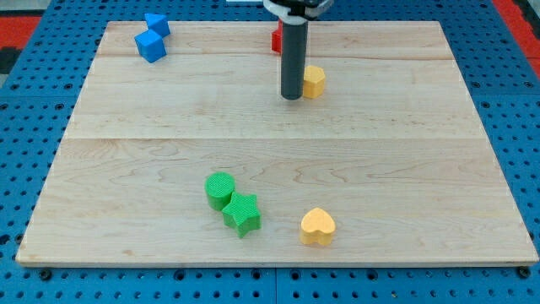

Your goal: Place the yellow hexagon bottom right to the red star

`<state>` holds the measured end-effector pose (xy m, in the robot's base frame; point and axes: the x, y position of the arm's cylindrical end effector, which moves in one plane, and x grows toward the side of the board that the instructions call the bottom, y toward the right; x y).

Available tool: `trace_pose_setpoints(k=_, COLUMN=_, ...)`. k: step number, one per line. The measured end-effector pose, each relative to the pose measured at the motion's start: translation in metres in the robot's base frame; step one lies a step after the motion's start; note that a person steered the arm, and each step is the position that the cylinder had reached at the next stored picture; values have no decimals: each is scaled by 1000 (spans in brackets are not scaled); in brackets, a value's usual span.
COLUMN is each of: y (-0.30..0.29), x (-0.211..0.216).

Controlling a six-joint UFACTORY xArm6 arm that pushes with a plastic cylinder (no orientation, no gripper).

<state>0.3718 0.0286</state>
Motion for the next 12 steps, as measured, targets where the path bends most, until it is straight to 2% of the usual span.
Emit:
trace_pose_setpoints(k=1, y=-14, x=34)
trace_pose_setpoints(k=3, y=13, x=41)
trace_pose_setpoints(k=4, y=9, x=24)
trace_pose_setpoints(k=5, y=19, x=-21)
trace_pose_setpoints(k=6, y=29, x=-42)
trace_pose_setpoints(k=8, y=-121, x=-54)
trace_pose_setpoints(k=9, y=-125, x=-137)
trace_pose_setpoints(k=10, y=-124, x=-180)
trace_pose_setpoints(k=12, y=-65, x=-179)
